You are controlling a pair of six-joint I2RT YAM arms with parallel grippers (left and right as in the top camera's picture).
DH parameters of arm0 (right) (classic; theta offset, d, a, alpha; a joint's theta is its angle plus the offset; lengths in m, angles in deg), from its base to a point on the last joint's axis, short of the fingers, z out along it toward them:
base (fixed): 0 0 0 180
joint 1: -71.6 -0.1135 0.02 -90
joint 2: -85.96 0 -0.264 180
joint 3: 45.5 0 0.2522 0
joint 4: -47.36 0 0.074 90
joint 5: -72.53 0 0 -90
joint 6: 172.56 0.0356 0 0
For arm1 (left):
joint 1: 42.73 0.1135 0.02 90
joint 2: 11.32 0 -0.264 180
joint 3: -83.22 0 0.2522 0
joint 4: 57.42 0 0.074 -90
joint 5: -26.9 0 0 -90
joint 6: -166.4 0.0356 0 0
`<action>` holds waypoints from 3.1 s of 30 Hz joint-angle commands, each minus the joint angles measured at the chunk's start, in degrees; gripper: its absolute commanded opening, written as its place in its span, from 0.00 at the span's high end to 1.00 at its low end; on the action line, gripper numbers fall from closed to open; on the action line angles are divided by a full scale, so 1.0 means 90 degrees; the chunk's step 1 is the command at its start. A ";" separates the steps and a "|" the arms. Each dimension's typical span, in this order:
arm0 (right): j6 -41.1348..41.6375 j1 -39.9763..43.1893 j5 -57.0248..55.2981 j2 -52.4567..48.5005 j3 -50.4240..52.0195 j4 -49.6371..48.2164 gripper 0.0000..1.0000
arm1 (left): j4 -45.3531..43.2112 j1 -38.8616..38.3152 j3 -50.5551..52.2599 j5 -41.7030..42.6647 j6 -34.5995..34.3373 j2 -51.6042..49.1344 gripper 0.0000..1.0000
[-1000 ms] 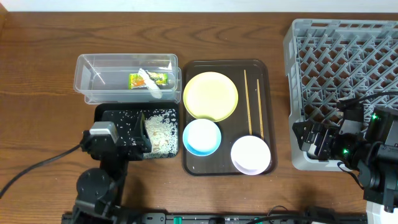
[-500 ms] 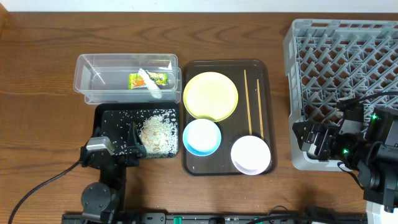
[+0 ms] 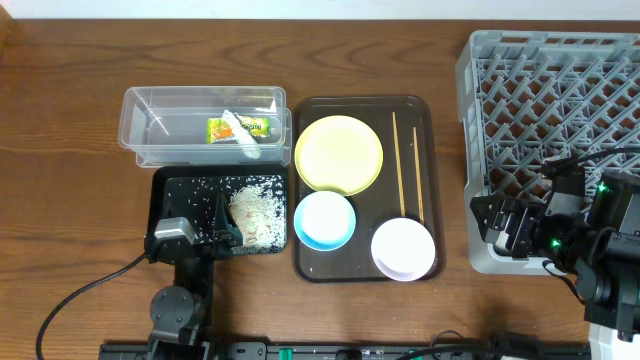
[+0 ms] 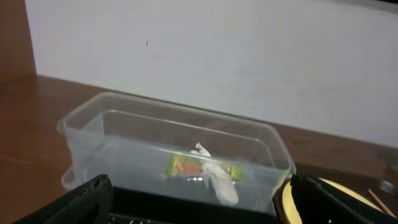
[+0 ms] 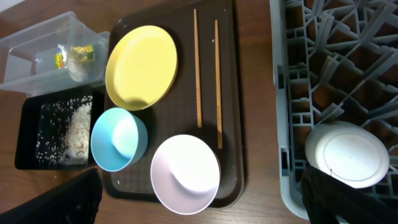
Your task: Sort waste into correct bins and load items into the dishwasher rack
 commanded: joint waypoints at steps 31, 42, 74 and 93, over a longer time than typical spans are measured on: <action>0.0002 -0.0100 0.0005 0.0015 -0.0087 0.0007 0.01 | 0.1042 0.0032 0.0012 -0.0068 0.0107 -0.0010 0.07; 0.0002 -0.0100 0.0005 0.0015 -0.0087 0.0005 0.01 | 0.1042 0.0034 0.0012 -0.0068 0.0107 -0.0010 0.07; 0.0002 -0.0100 0.0005 0.0015 -0.0087 0.0005 0.01 | 0.1044 0.0034 0.0012 -0.0068 0.0107 -0.0010 0.07; 0.0002 -0.0100 0.0005 0.0015 -0.0087 0.0005 0.01 | 0.1044 0.0032 0.0012 -0.0068 0.0107 -0.0010 0.07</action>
